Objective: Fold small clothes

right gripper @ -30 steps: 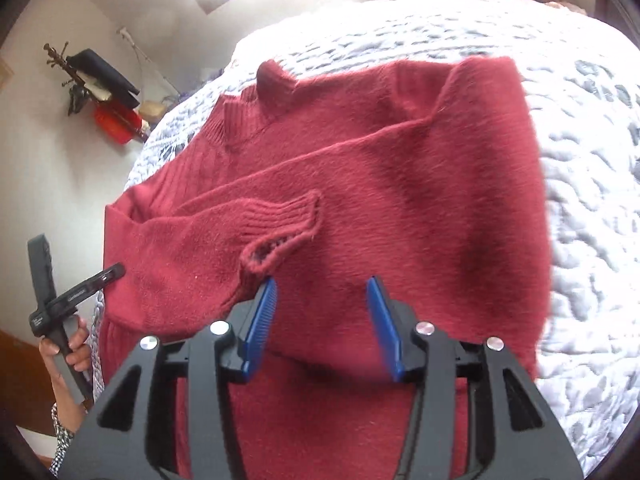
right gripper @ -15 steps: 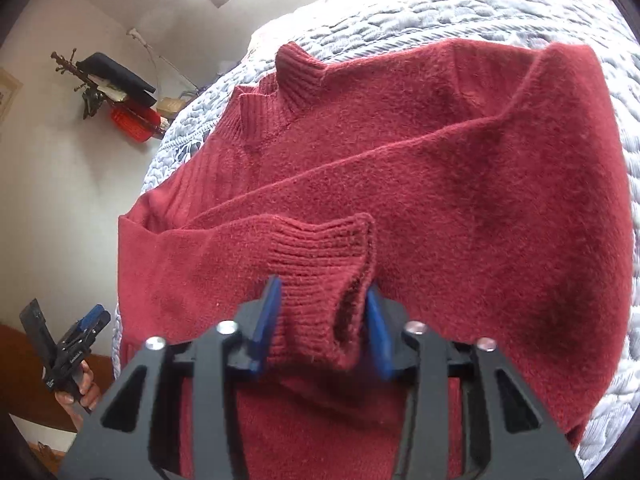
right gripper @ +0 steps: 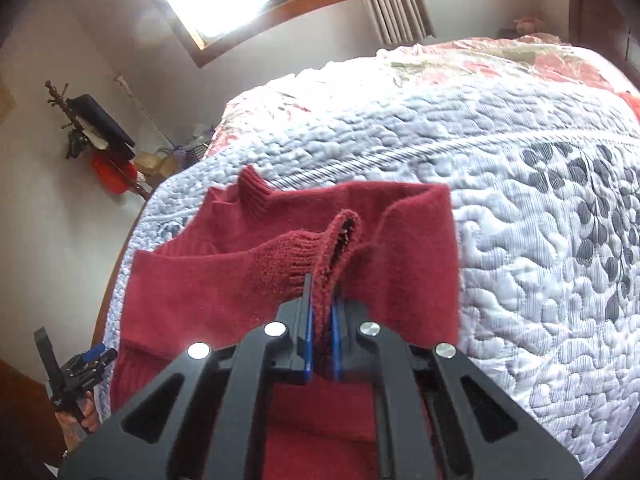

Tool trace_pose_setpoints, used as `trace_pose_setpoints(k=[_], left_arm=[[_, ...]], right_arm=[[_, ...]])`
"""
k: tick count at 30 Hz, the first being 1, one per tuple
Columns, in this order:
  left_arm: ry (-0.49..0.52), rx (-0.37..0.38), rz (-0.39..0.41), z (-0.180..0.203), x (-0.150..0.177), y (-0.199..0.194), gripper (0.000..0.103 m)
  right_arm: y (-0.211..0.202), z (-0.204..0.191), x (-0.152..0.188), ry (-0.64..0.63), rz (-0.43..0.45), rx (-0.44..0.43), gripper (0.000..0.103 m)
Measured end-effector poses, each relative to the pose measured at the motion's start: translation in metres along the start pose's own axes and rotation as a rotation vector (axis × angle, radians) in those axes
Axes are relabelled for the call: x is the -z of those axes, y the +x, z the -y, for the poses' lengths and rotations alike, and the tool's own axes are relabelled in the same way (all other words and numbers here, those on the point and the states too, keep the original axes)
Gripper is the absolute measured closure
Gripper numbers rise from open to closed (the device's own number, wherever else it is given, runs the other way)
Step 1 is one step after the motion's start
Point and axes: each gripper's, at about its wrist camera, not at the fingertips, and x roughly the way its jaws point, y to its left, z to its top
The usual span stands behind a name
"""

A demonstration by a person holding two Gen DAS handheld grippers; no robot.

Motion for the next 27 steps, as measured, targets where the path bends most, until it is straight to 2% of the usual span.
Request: trace_pose_setpoints(k=[3,6,10,14,15,19,21,23,25,27], left_arm=[[-0.025,0.011,0.003,0.004,-0.013,0.005,0.033],[-0.021,0.012,-0.011,0.009,-0.021,0.011,0.033],[0.076,-0.031,0.003,0.024,-0.018,0.014,0.033],[0.135,0.040,0.004,0.033,-0.005,0.007,0.033],[0.156,0.029,0.014,0.036,-0.003,0.005,0.033],[0.207,-0.119,0.033,0.045,-0.011,0.017,0.031],[0.200,-0.109,0.019,0.044,-0.019,0.027,0.031],[0.191,-0.090,0.006,0.041,-0.022,0.036,0.041],[0.115,-0.005,-0.023,0.031,-0.022,0.041,0.072],[0.030,0.040,-0.025,0.018,-0.020,0.039,0.082]], right_arm=[[0.020,0.020,0.010,0.019,-0.045,0.033,0.097],[0.023,0.036,0.012,0.072,-0.013,-0.001,0.097],[0.026,0.043,0.009,0.071,-0.016,0.007,0.097],[0.029,0.038,0.012,0.048,-0.019,0.013,0.097],[0.030,0.037,0.012,0.048,-0.022,0.011,0.097],[0.028,0.034,0.011,0.053,-0.028,0.004,0.097],[0.026,0.032,0.011,0.057,-0.032,-0.010,0.097],[0.024,0.030,0.012,0.059,-0.036,-0.024,0.097],[0.023,0.028,0.013,0.068,-0.049,-0.048,0.097],[0.022,0.027,0.013,0.079,-0.058,-0.074,0.097]])
